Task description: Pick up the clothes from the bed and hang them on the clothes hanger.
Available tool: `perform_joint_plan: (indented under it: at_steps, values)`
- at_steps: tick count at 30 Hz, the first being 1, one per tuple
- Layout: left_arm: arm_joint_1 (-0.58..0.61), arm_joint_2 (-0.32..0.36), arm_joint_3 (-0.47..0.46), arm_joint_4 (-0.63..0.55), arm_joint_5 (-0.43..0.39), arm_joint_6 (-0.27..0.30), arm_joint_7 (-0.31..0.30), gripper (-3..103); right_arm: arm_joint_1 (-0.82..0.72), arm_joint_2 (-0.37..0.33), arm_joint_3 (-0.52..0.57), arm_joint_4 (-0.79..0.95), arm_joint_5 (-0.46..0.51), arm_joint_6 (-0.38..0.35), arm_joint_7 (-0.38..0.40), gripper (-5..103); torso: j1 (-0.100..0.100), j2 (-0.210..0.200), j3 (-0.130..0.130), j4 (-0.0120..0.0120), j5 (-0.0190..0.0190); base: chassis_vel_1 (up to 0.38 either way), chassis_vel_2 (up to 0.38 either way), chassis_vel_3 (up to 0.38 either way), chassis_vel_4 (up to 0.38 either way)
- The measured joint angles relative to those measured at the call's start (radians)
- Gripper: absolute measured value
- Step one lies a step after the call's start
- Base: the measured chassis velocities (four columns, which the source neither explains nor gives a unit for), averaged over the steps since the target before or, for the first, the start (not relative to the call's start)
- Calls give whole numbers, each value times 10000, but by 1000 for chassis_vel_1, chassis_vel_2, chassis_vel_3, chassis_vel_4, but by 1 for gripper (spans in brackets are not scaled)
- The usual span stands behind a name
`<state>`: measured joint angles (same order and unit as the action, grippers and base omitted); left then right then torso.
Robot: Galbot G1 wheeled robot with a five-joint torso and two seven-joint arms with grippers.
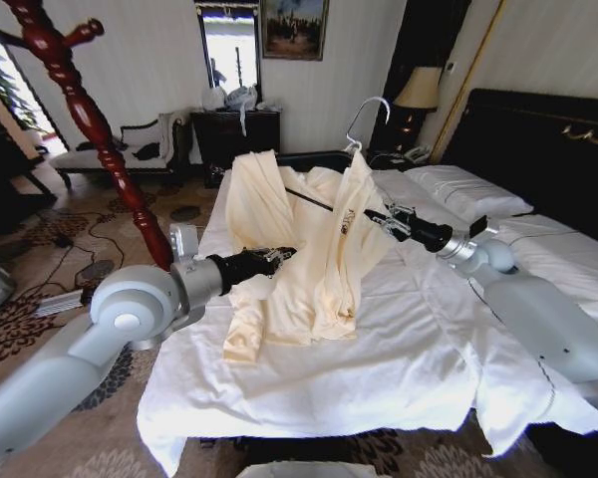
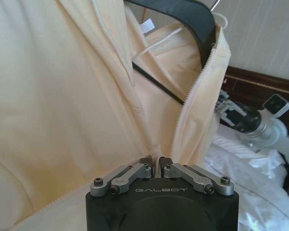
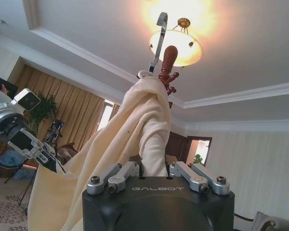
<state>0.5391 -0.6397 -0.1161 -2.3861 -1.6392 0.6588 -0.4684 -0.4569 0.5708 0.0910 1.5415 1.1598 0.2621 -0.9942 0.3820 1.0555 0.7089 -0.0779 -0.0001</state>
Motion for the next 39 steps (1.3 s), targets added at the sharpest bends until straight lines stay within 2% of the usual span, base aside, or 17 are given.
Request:
perform_joint_plan:
  at_steps: [2,3,4,5,9,12,15,16,18,21,24,32,33,39]
  values:
    - [242,247,-266,-227,36,189,-303,20,-59,-52,11,45,-66,0,3,21,-1,1,0,3,-1,0,0,0,0]
    - [319,327,-337,-316,45,253,-409,20,-92,-71,16,46,-89,0,4,21,-1,0,0,4,-1,0,0,0,0]
    - [514,512,-460,-571,116,355,-696,26,-161,-135,38,48,-136,0,6,21,-1,0,0,4,1,0,0,0,0]
    - [514,512,-460,-571,116,355,-696,26,-161,-135,38,48,-136,0,6,21,-1,0,0,4,1,0,0,0,0]
    - [904,927,-844,-1163,-145,616,-2074,47,-254,-425,51,-16,-382,0,28,21,-2,1,-1,0,1,0,0,0,0]
    - [962,983,-1150,-1196,-434,586,-2428,53,-275,-553,26,-42,-449,2,13,21,-1,0,0,1,1,0,0,0,0]
    - [838,853,-1702,-1196,-515,97,-3093,68,-329,-753,-4,-14,-518,15,-52,21,-1,0,0,0,1,0,0,0,0]
    - [838,853,-1702,-1196,-515,97,-3093,68,-329,-753,-4,-14,-518,15,-52,21,-1,0,0,0,1,0,0,0,0]
    - [729,780,-1909,-1190,-321,-218,-3354,80,-358,-862,-63,52,-603,36,-99,21,-1,1,-1,-2,1,0,0,0,0]
    - [610,693,-1964,-1170,-253,-349,-3411,85,-365,-894,-151,107,-784,77,-134,21,-1,1,-1,0,0,0,0,0,0]
    - [364,411,-1723,-856,-43,-447,-3426,98,-314,-725,-318,153,-990,123,-178,21,-2,1,0,1,1,0,0,0,0]
    - [214,-221,-1220,-19,205,-460,-3353,100,-145,-388,-526,252,-1063,129,-177,21,0,0,0,3,-1,0,0,0,0]
    - [189,-307,-1175,82,205,-460,-3302,103,-145,-387,-528,270,-1068,129,-176,21,-1,0,0,2,0,0,0,0,0]
    - [-480,-814,-671,533,172,-461,-3080,93,-180,-397,-558,318,-1135,145,-202,21,0,0,0,0,0,0,0,0,0]
